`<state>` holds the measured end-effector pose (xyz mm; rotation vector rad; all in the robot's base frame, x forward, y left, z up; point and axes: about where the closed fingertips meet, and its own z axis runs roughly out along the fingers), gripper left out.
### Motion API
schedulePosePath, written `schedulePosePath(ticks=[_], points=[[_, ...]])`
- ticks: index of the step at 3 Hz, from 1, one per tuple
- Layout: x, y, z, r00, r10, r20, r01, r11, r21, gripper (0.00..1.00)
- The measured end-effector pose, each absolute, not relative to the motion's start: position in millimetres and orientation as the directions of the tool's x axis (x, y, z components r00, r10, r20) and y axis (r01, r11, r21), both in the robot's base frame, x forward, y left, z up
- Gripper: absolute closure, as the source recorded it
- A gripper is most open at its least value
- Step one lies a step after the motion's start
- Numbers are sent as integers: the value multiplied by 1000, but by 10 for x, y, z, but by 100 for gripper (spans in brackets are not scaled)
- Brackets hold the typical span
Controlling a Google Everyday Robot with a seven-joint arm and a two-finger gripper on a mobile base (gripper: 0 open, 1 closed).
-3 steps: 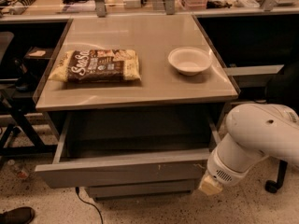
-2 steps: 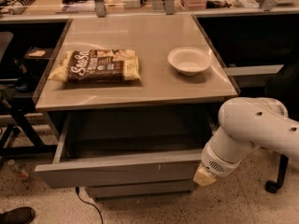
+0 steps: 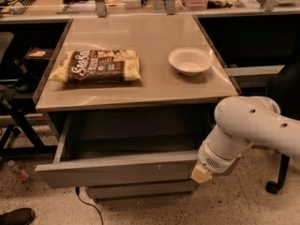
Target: Close top drawer
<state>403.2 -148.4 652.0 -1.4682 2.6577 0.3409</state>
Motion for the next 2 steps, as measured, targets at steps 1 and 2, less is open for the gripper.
schedulePosePath(ticks=[1,2], points=[[4032,-1484,6520,-535,-825,-182,-844,514,152,59],[4032,-1484,6521,-535,-825,-182,-844,514,152,34]])
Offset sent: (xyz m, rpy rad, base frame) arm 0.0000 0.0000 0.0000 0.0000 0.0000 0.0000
